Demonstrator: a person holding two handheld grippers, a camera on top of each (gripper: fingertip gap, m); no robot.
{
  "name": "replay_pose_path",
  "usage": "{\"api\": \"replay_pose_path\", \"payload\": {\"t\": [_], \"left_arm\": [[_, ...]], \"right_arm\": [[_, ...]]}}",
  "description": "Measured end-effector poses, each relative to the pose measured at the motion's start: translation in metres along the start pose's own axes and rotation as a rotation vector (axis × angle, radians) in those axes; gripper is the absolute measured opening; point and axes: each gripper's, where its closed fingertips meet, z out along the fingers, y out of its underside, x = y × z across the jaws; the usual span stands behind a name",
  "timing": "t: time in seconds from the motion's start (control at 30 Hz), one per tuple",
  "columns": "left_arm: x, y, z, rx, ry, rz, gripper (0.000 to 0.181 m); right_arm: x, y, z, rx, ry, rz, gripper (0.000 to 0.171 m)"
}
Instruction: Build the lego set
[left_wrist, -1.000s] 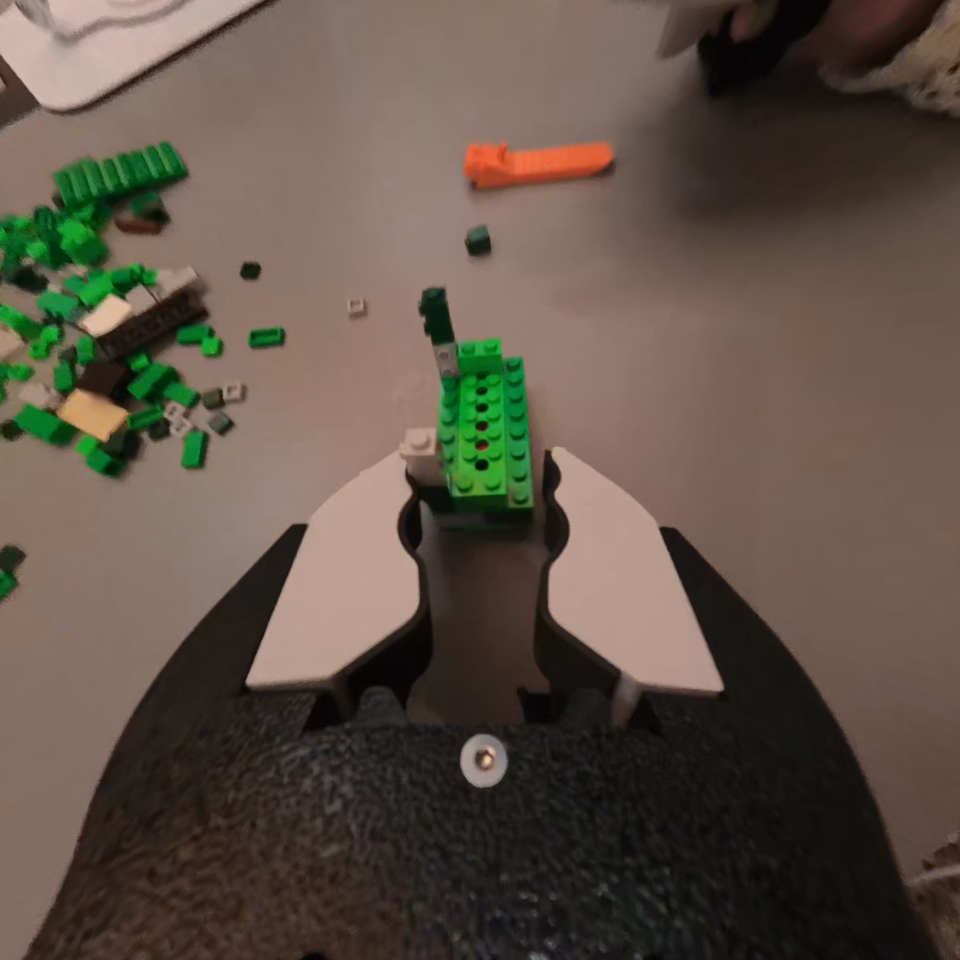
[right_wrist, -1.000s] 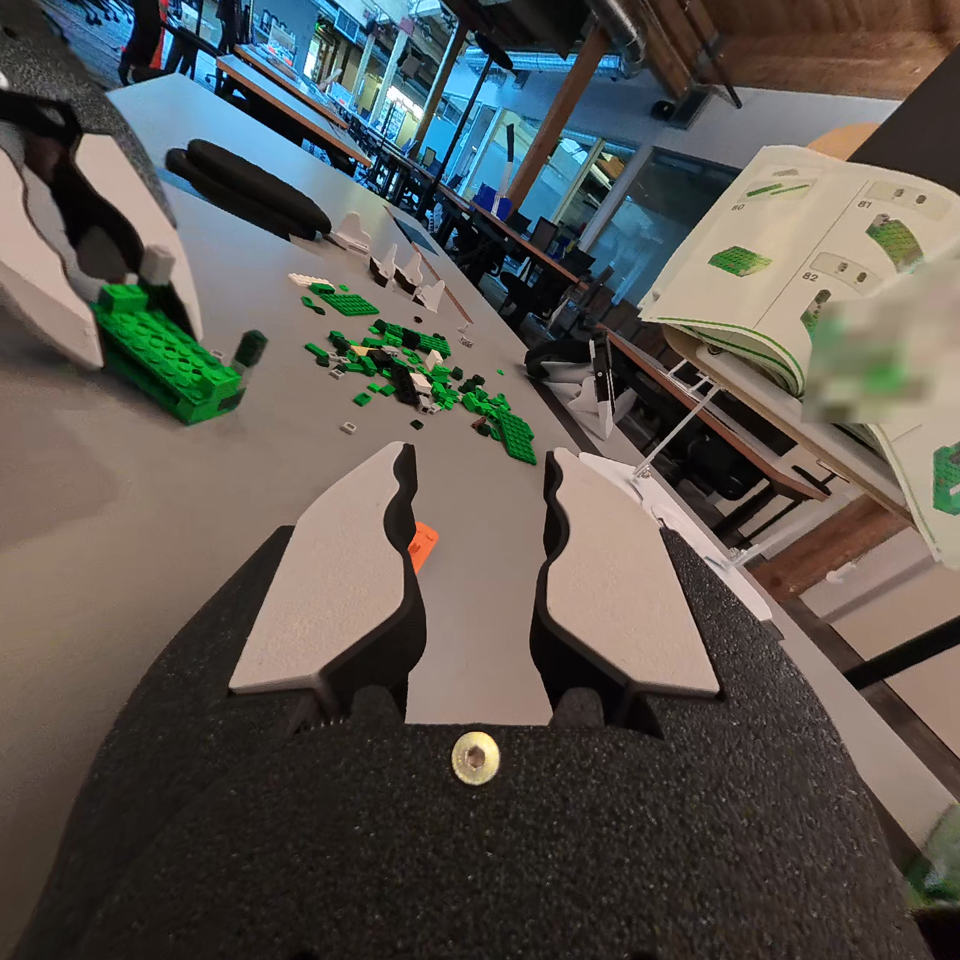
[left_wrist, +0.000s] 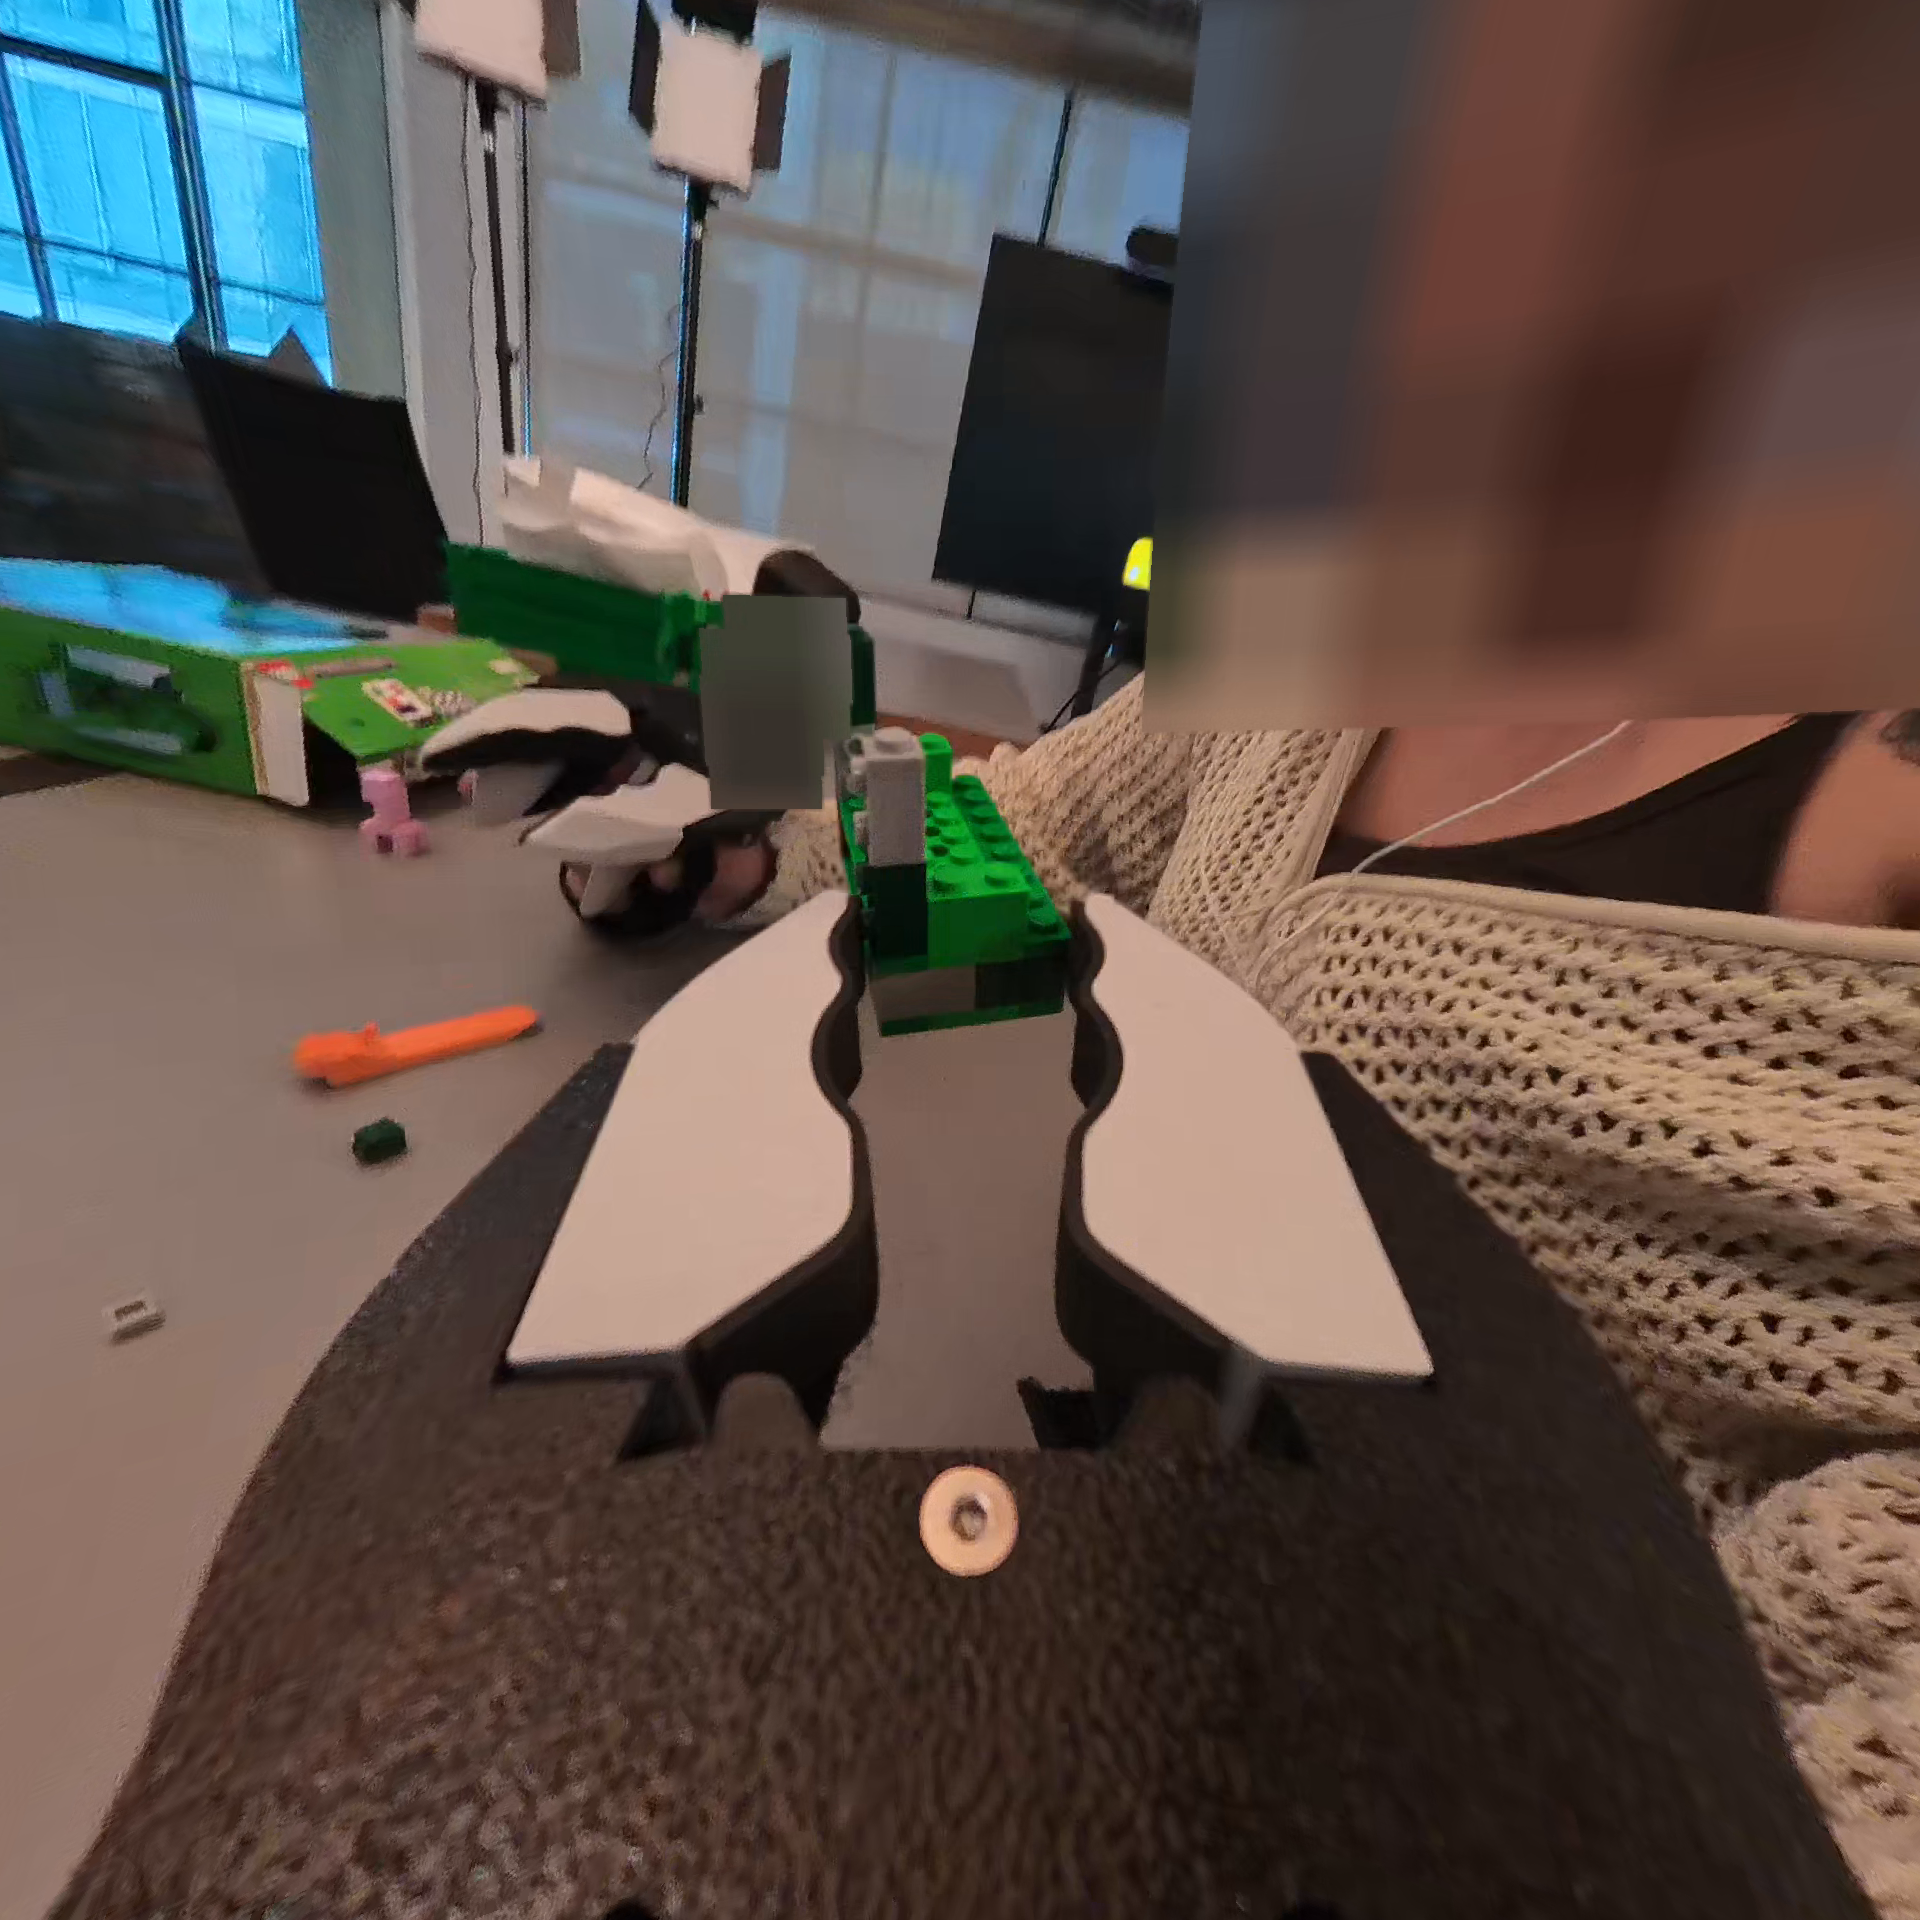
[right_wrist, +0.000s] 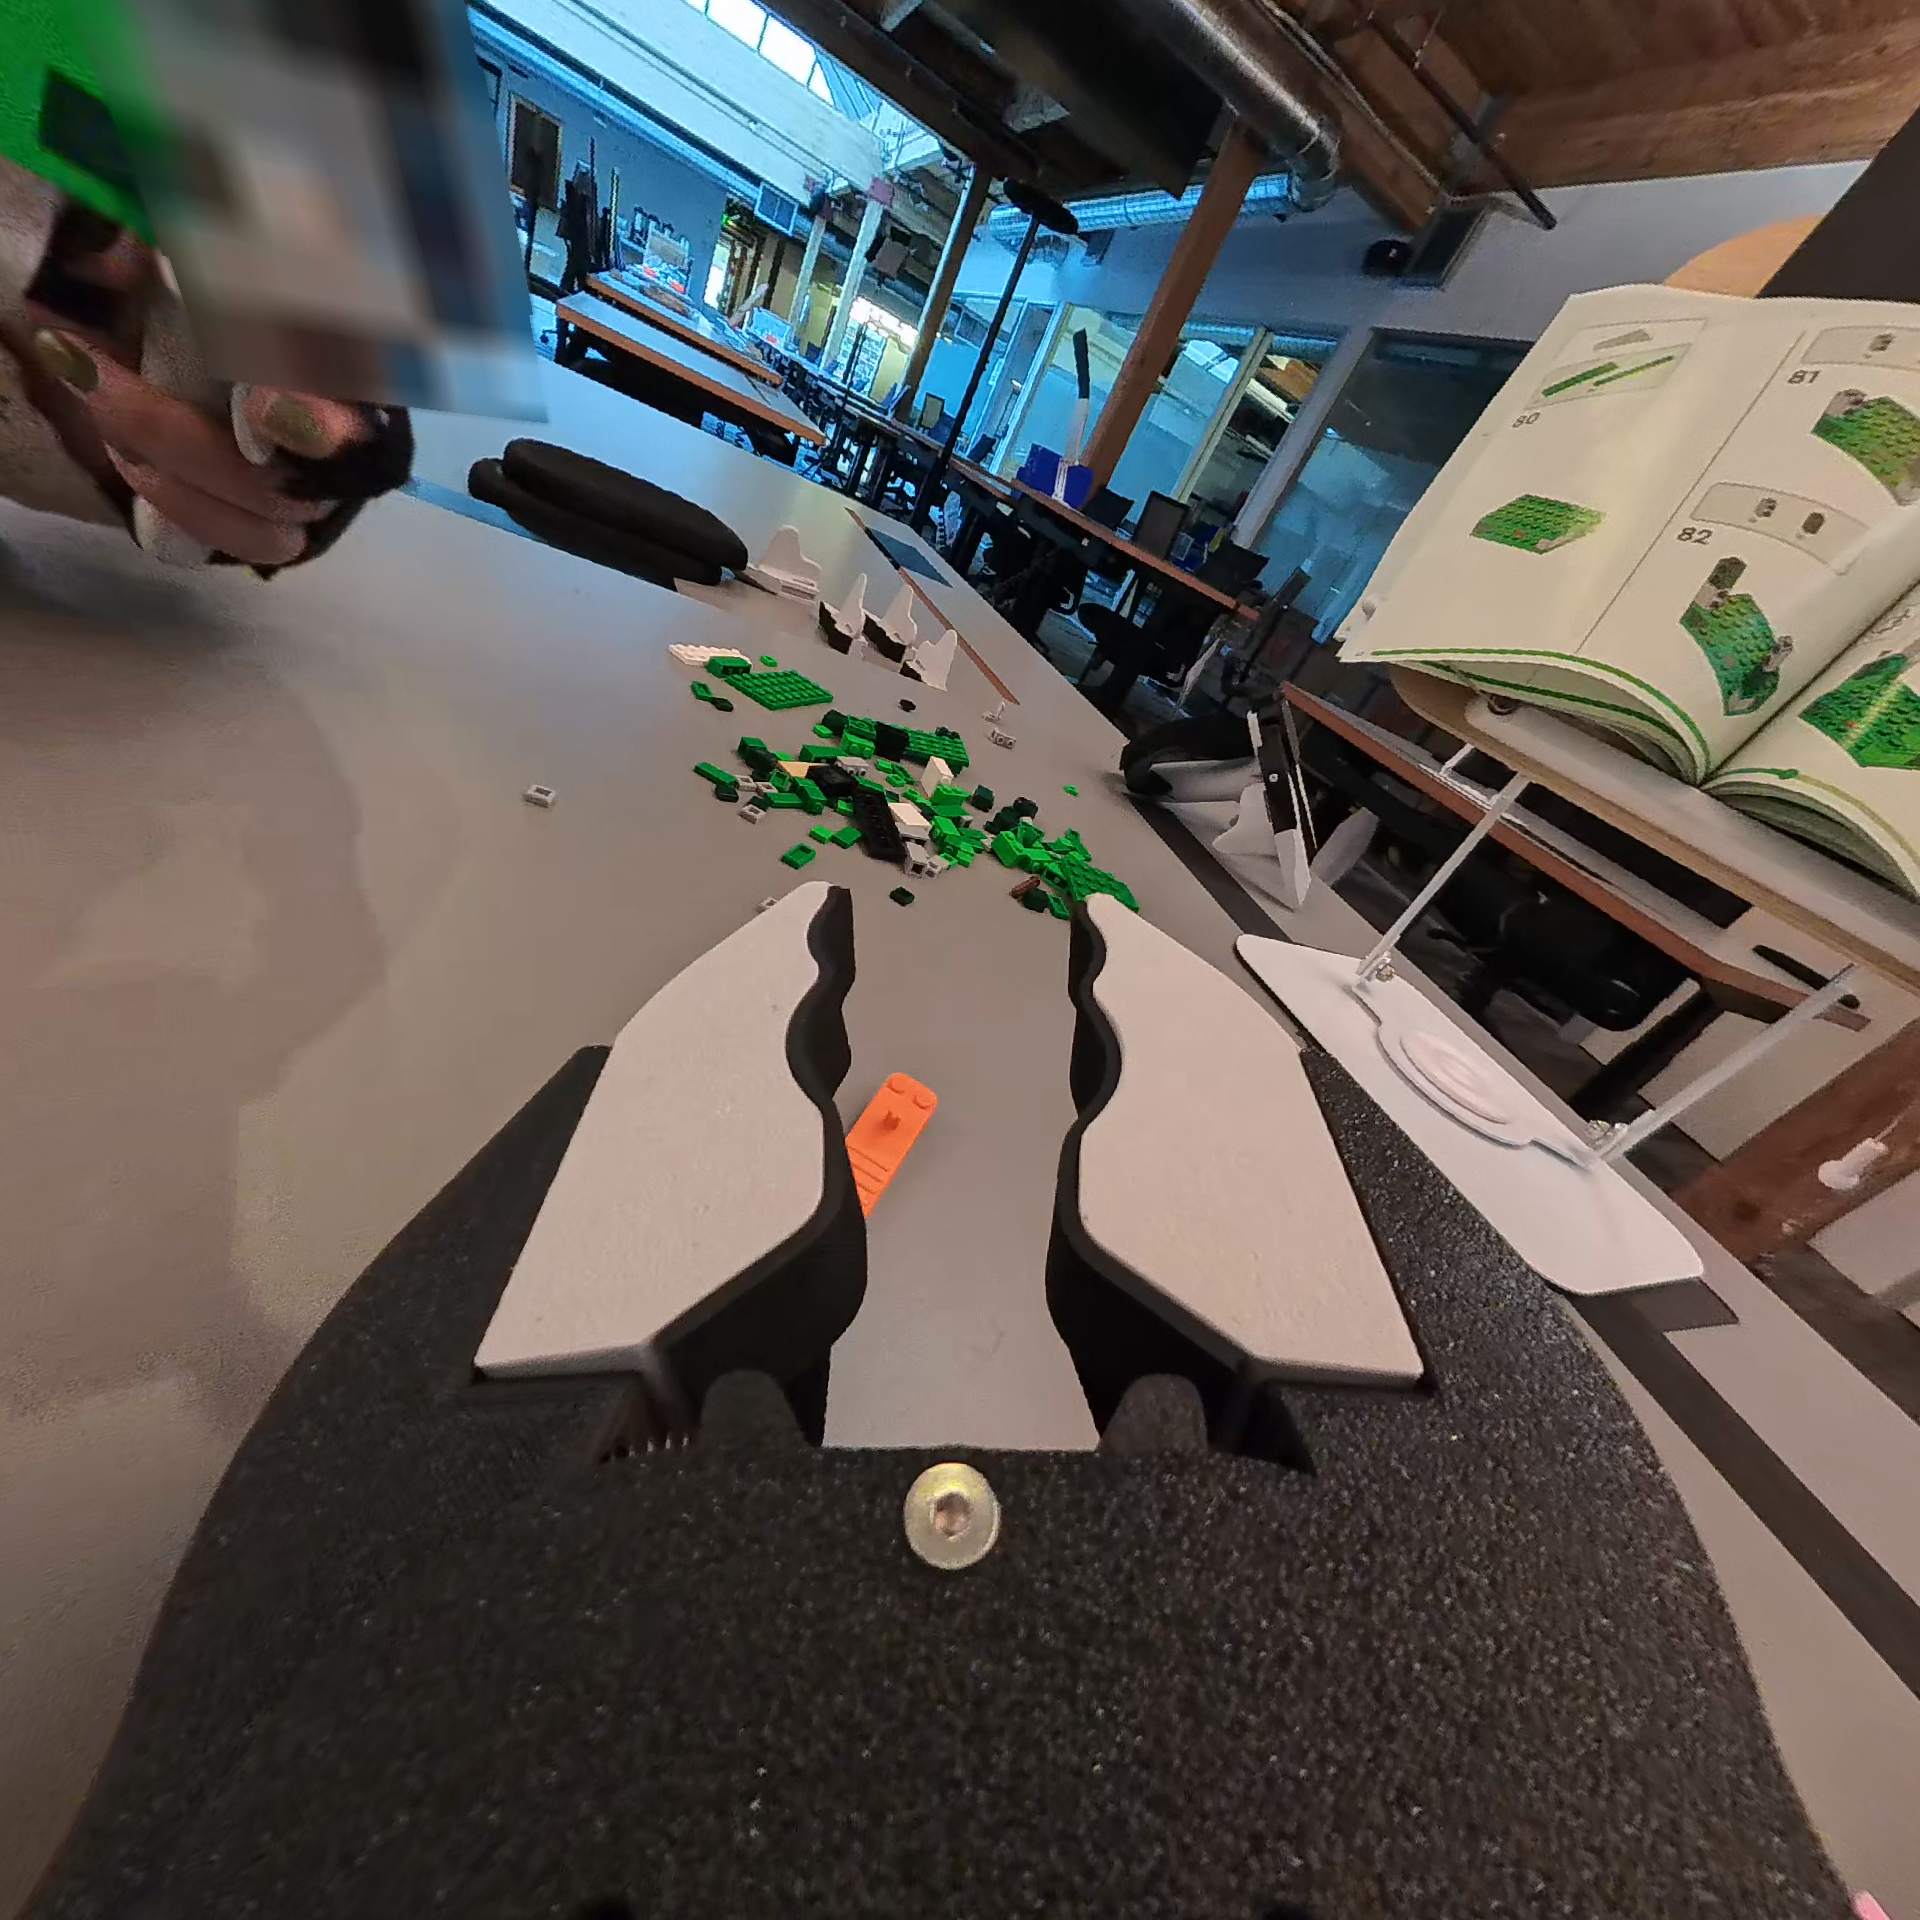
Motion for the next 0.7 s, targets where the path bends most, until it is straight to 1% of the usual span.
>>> {"api": "replay_pose_path", "payload": {"t": [0.17, 0.23, 0.27, 0.33, 0.43, 0.5, 0.57, 0.7], "left_arm": [[-0.005, -0.005, -0.001, 0.051, 0.023, -0.010, 0.037], [-0.009, -0.001, 0.001, 0.032, 0.004, -0.019, 0.037], [-0.014, 0.005, 0.003, -0.002, -0.030, -0.019, 0.037], [-0.031, 0.022, 0.007, -0.112, -0.159, -0.015, 0.037], [-0.064, 0.049, 0.005, -0.288, -0.446, -0.009, 0.037], [-0.080, 0.065, 0.000, -0.398, -0.606, 0.019, 0.037], [-0.089, 0.077, -0.003, -0.475, -0.711, 0.042, 0.037], [-0.101, 0.089, -0.012, -0.564, -0.883, 0.063, 0.037]], "right_arm": [[-0.004, 0.001, 0.001, -0.010, -0.009, -0.029, 0.038], [-0.004, 0.001, 0.001, -0.011, -0.007, -0.037, 0.038], [-0.004, 0.001, 0.001, -0.010, -0.005, -0.039, 0.038], [-0.003, 0.001, 0.001, -0.010, -0.002, -0.036, 0.038], [-0.001, 0.001, 0.000, -0.008, 0.008, -0.031, 0.037], [0.000, 0.001, 0.000, -0.008, 0.012, -0.027, 0.037], [0.000, 0.001, 0.000, -0.009, 0.015, -0.028, 0.037], [0.000, 0.001, -0.001, -0.014, 0.022, -0.037, 0.036]]}}
